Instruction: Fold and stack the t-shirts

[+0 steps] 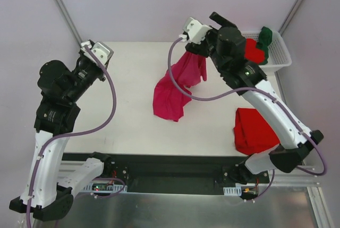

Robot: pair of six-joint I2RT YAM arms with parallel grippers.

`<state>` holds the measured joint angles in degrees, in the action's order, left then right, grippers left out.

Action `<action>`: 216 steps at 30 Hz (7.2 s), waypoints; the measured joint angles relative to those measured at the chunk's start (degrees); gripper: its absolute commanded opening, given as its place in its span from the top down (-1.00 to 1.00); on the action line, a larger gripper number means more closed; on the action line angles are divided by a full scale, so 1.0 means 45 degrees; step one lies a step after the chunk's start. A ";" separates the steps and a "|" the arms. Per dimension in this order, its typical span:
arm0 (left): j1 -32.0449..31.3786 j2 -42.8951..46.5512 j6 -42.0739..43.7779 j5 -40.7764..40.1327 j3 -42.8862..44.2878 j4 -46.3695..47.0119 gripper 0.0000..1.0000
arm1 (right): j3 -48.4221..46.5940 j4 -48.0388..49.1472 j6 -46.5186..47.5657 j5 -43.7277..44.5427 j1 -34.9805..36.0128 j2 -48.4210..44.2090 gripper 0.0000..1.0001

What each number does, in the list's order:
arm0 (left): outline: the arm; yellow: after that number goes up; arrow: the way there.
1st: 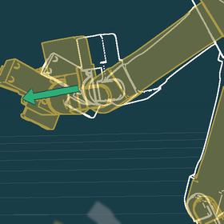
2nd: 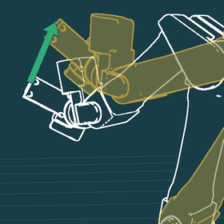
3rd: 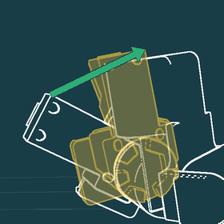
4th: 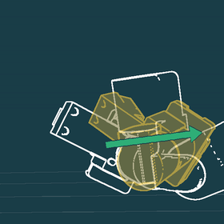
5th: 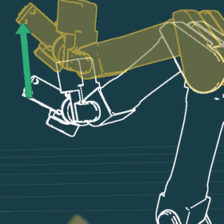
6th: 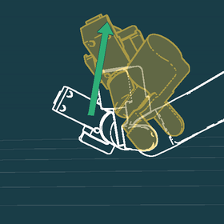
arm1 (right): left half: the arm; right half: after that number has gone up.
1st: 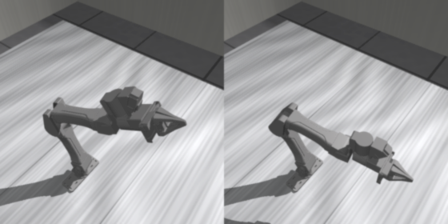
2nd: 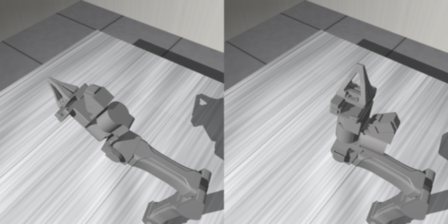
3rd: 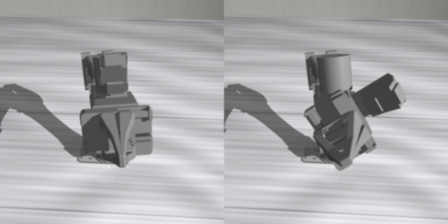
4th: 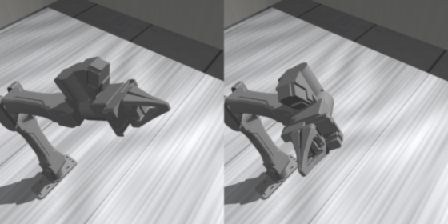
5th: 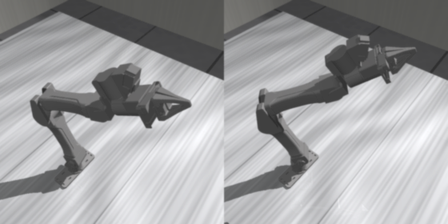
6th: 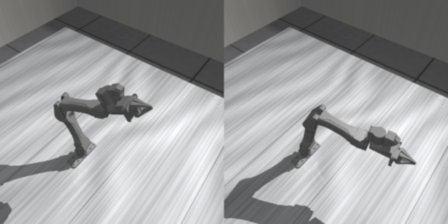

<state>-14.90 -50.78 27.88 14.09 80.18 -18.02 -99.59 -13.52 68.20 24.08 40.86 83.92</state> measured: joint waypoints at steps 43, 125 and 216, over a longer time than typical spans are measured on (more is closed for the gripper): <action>-0.0262 -0.2943 0.0155 -0.7339 0.3366 -0.2288 0.82 | -0.7208 -0.0656 -0.4294 -0.7490 0.3468 0.5984 0.99; -0.0758 -1.5378 -0.0884 -0.0908 0.4906 -0.2681 -0.82 | -0.0146 -0.3434 -0.1375 -0.2773 -0.0758 -0.0704 -0.93; 0.2871 -1.2114 0.3356 -0.2341 0.5285 -0.5178 -0.99 | -0.3779 -0.7800 -0.6455 -1.2381 -0.4765 0.6411 -0.93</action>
<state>-1.98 -105.30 42.98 3.55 103.96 -41.32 -116.60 -48.62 39.16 -31.64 19.42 112.77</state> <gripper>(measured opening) 0.993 0.965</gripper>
